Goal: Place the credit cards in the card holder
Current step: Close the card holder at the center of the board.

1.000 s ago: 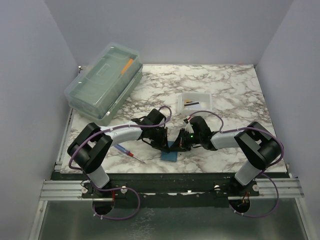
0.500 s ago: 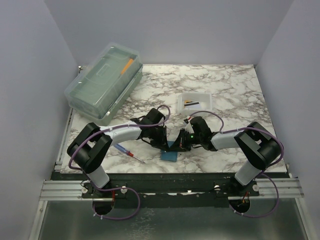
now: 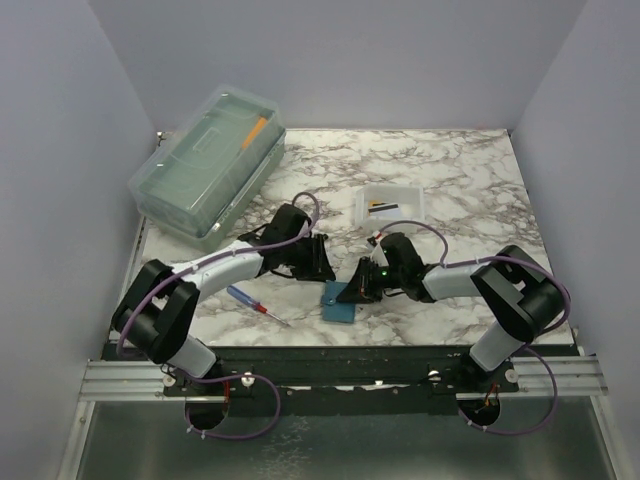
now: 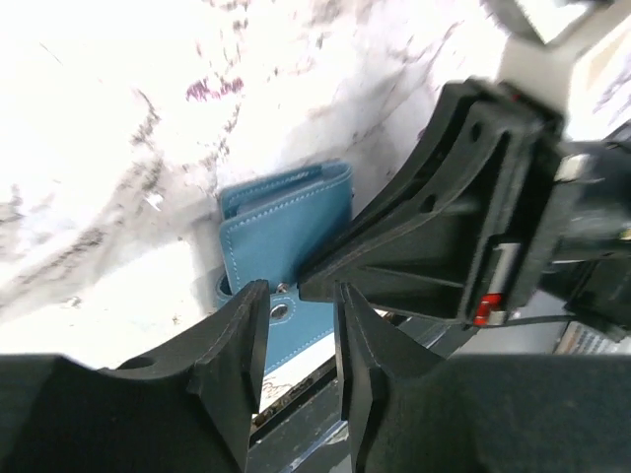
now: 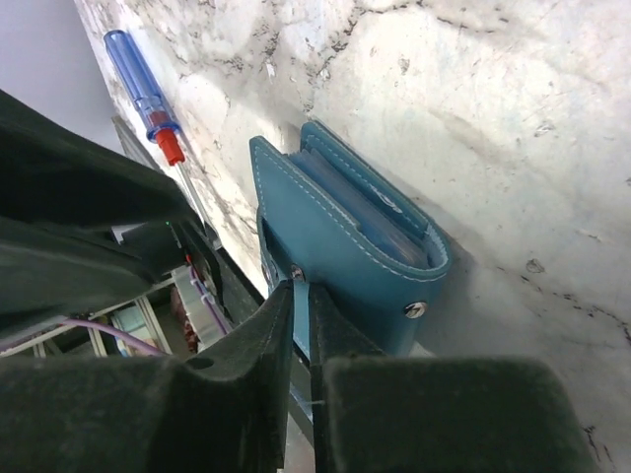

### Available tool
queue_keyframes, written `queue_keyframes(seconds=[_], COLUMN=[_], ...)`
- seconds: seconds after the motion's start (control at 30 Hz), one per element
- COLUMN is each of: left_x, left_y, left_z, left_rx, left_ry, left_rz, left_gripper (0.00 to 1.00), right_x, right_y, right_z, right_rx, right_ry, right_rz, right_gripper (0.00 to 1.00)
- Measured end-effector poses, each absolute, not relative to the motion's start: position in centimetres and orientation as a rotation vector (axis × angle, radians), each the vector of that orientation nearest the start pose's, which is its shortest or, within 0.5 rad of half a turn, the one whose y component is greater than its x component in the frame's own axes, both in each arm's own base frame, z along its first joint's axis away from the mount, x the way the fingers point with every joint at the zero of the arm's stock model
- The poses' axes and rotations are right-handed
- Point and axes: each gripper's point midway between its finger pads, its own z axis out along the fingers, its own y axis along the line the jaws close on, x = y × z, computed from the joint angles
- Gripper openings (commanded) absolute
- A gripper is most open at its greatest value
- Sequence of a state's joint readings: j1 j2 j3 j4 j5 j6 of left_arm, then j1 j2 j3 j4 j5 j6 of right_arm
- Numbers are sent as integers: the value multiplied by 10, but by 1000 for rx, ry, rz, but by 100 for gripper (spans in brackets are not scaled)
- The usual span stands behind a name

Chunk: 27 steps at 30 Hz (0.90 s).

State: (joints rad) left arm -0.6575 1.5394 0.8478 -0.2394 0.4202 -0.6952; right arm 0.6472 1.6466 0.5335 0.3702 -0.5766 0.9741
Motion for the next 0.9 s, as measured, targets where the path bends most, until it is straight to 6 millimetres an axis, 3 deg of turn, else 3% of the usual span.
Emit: queue_keyframes(seconds=[0.17, 0.53, 0.9], left_x=[242, 231, 229], left_y=[-277, -297, -300], left_z=[87, 50, 40], left_rx=[62, 103, 86], left_ry=[2645, 2784, 2808], left_rz=[-1055, -1174, -1193], left_gripper=[20, 0, 0], right_x=[193, 191, 195], right_y=[302, 309, 320], right_z=[33, 38, 50], right_rx=[79, 37, -5], right_ry=[2648, 2649, 2637], right_rz=[1371, 1369, 1357], right_gripper=[24, 28, 36])
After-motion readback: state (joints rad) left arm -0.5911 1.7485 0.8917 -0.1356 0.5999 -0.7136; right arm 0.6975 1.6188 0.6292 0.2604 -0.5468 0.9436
